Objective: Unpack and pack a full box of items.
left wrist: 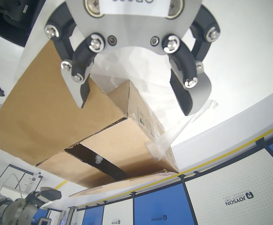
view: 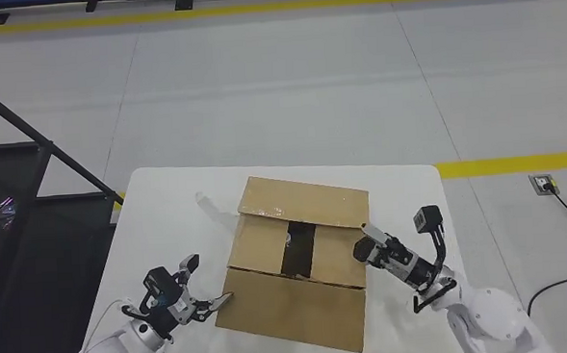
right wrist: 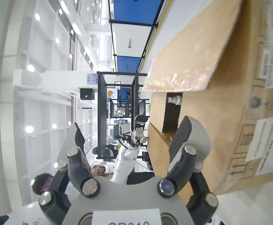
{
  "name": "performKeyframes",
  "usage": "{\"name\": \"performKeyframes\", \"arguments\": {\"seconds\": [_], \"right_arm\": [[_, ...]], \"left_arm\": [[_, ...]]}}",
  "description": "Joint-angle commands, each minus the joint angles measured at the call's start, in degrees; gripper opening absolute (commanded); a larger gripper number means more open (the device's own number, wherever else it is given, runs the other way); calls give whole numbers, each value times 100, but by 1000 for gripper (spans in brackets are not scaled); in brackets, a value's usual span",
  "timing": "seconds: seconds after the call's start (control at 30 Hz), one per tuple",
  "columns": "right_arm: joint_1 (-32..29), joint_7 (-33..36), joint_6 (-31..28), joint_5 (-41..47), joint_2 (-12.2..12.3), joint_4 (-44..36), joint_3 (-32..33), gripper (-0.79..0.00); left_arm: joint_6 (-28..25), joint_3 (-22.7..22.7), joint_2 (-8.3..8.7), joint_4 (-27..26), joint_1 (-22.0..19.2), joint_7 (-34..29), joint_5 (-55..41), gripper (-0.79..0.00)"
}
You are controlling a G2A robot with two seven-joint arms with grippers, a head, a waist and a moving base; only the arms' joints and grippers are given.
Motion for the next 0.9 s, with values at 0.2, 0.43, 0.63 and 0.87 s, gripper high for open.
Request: {"name": "performKeyframes", "arguments": {"seconds": [0.2, 0.43, 0.63, 0.87], "right_arm": [[753, -299, 235, 427, -126, 721, -394, 0], [1317, -998, -286, 483, -275, 860, -712, 0], [2267, -1975, 14, -360, -448, 1326, -1259, 0], [3531, -2873, 262, -859, -790, 2746, -2065, 0]], "left_arm": [[10, 17, 23, 46, -1, 30, -5, 0], [9, 16, 44, 90, -2, 54, -41, 0], [3, 29, 60, 103, -10, 64, -61, 0], [29, 42, 77, 136, 0, 54, -80, 0]]}}
